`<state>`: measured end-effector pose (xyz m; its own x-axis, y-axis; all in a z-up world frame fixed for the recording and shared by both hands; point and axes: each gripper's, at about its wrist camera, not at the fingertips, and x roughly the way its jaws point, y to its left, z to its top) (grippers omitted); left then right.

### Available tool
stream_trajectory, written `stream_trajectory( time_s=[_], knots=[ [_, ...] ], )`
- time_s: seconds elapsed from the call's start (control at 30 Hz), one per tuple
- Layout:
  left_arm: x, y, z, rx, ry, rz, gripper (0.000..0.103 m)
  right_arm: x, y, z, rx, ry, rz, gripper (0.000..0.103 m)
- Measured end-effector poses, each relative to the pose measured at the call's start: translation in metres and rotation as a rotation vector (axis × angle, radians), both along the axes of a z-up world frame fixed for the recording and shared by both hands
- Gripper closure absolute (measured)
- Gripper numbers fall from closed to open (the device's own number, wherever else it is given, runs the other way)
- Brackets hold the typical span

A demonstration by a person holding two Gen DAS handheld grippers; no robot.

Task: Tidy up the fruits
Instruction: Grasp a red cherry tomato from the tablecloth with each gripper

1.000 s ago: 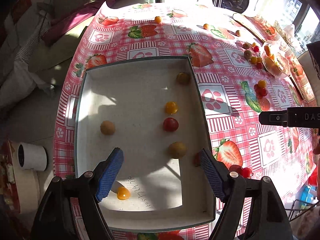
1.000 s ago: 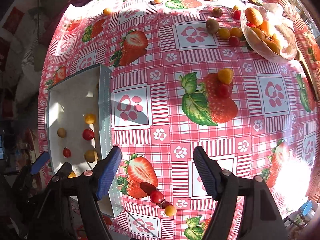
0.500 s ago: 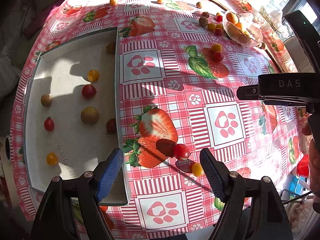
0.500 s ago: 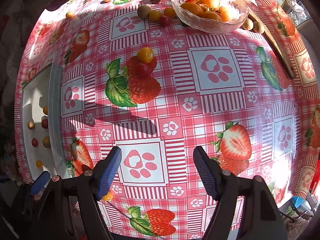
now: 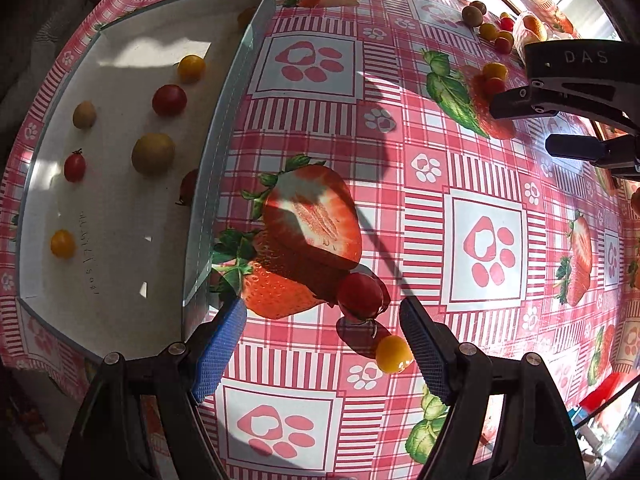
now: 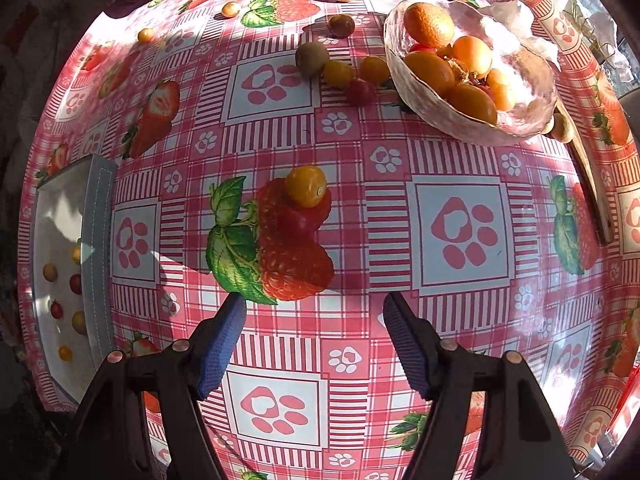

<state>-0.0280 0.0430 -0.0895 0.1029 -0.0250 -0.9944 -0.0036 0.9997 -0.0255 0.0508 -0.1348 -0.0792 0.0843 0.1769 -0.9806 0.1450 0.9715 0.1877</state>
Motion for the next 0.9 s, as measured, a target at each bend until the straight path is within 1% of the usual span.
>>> stream_trajectory(
  time_s=[0.1,0.2,0.27,0.33,0.37,0.47,0.53,0.57,0.6,0.63,0.67,0.7,0.8,0.9],
  knots=[
    [-0.004,-0.001,-0.002,0.013,-0.005,0.002,0.023,0.006,0.001,-0.008,-0.011,0.003,-0.001,0.032],
    [-0.007,0.000,-0.003,0.023,-0.009,0.000,0.023,0.013,0.006,-0.008,-0.035,-0.020,0.006,0.032],
    [-0.008,-0.002,-0.003,0.025,-0.010,0.004,0.023,0.019,0.011,-0.008,-0.045,-0.030,0.007,0.034],
    [-0.008,-0.003,-0.004,0.026,-0.008,0.007,0.023,0.021,0.014,-0.007,-0.061,-0.039,0.011,0.042],
    [-0.007,-0.004,-0.004,0.026,-0.007,0.008,0.024,0.023,0.016,-0.007,-0.068,-0.042,0.012,0.044],
    [-0.005,-0.011,-0.001,0.025,-0.012,-0.004,0.034,0.030,0.021,-0.006,-0.076,-0.050,0.016,0.058],
    [-0.002,-0.016,0.002,0.023,-0.017,-0.021,0.046,0.033,0.023,-0.006,-0.078,-0.054,0.020,0.075],
    [-0.002,-0.018,0.003,0.022,-0.020,-0.031,0.050,0.034,0.023,-0.006,-0.076,-0.056,0.023,0.079],
    [-0.002,-0.020,0.004,0.018,-0.024,-0.041,0.059,0.039,0.025,-0.007,-0.071,-0.057,0.026,0.080],
    [-0.002,-0.021,0.006,0.013,-0.027,-0.051,0.071,0.043,0.028,-0.005,-0.063,-0.057,0.031,0.080],
    [-0.001,-0.023,0.007,0.006,-0.029,-0.060,0.077,0.043,0.026,-0.005,-0.053,-0.056,0.031,0.080],
    [0.000,-0.024,0.007,-0.006,-0.026,-0.065,0.080,0.042,0.026,-0.004,-0.045,-0.052,0.030,0.080],
    [-0.001,-0.020,0.009,-0.072,-0.016,-0.061,0.080,0.032,0.020,0.000,-0.022,-0.044,0.026,0.080],
    [-0.002,-0.017,0.015,-0.109,-0.013,-0.070,0.080,0.020,0.012,0.002,0.010,-0.029,0.014,0.080]
  ],
)
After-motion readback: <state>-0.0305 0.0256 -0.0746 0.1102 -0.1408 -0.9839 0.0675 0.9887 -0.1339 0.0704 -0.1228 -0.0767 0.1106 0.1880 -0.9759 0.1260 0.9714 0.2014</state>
